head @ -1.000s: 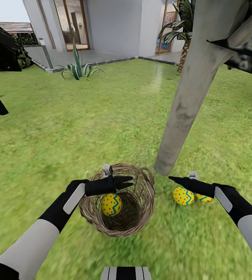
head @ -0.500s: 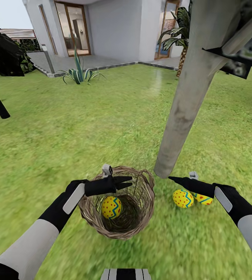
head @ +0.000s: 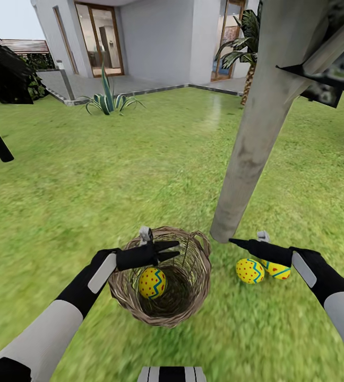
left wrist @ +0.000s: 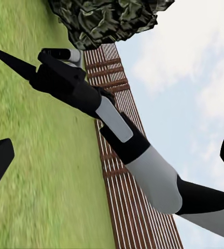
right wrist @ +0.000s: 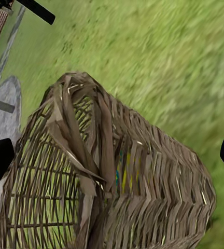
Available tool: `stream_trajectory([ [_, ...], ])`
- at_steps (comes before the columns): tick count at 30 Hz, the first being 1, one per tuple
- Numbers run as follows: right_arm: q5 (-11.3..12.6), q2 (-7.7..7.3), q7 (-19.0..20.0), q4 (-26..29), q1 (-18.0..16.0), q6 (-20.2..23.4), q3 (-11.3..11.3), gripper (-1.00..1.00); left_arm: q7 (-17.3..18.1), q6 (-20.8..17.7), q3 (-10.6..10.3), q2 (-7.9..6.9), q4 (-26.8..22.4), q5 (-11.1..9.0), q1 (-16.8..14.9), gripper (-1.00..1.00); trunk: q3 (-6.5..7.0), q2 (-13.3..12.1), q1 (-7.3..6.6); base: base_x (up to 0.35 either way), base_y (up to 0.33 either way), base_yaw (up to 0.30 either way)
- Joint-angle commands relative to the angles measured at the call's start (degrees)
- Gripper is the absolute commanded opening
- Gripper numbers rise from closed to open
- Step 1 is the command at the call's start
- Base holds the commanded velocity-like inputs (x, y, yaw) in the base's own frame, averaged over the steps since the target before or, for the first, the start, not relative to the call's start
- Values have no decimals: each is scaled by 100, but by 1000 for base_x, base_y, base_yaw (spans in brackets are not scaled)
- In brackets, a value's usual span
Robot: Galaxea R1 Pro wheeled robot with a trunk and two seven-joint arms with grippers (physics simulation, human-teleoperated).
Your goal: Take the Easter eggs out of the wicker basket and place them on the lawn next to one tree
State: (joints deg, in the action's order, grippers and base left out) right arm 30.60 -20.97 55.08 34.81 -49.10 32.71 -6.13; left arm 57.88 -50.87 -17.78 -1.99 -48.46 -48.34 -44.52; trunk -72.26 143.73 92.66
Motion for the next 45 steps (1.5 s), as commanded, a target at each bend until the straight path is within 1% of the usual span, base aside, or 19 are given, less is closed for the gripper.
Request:
stream_trajectory([
  [1, 53, -6, -14, 12, -3, 41, -27, 100, 1, -29, 9, -1, 5, -29, -4, 100, 18, 1, -4, 0, 0, 0],
  [4, 52, -11, -26, 25, -3, 42, -22, 100, -14, -33, 56, 22, -10, -22, -4, 100, 84, -3, -11, 0, 0, 0],
  [5, 88, -44, 8, -8, -3, 76, 6, 100, -40, -66, 38, 8, -41, -27, 5, 100, 106, -5, -15, 0, 0, 0],
  [6, 109, -39, 40, -27, -3, 103, 6, 100, -34, -72, 38, 6, -41, -27, 5, 100, 128, -6, -17, 0, 0, 0],
  [17, 78, -40, 353, -29, 29, 104, 15, 100, -31, -79, 46, -3, -48, -28, 5, 100, 371, -21, -45, 0, 0, 0],
  [25, 78, -39, 355, -36, 32, 104, 15, 100, -23, -89, 74, -10, -50, -35, 5, 100, 549, -32, -66, -3, 0, 0],
  [34, 78, -39, 356, -36, 32, 104, 15, 100, -1, -90, 125, -12, -50, -39, 5, 100, 748, -44, -89, -239, 0, 0],
  [35, 78, -39, 355, -36, 32, 104, 15, 100, 25, -84, 130, -20, -50, -42, 5, 100, 748, -44, -89, -101, 0, 0],
  [37, 78, -39, 354, -36, 32, 104, 15, 100, 86, -81, 182, -89, -48, -43, 6, 100, 748, -44, -89, -47, 0, 0],
  [40, 78, -39, 354, -36, 31, 104, 15, 100, 251, -80, 323, -178, -47, -44, 6, 100, 748, -44, -89, -18, 0, 0],
  [42, 79, -34, 357, -36, 32, 104, 15, 100, 371, -81, 391, -205, -44, -44, 5, 100, 748, -44, -89, -4, 0, 0],
  [45, 80, -33, 356, -36, 32, 104, 15, 100, 408, -81, 410, -212, -42, -44, 6, 100, 748, -44, -89, -1, 72, 0],
])
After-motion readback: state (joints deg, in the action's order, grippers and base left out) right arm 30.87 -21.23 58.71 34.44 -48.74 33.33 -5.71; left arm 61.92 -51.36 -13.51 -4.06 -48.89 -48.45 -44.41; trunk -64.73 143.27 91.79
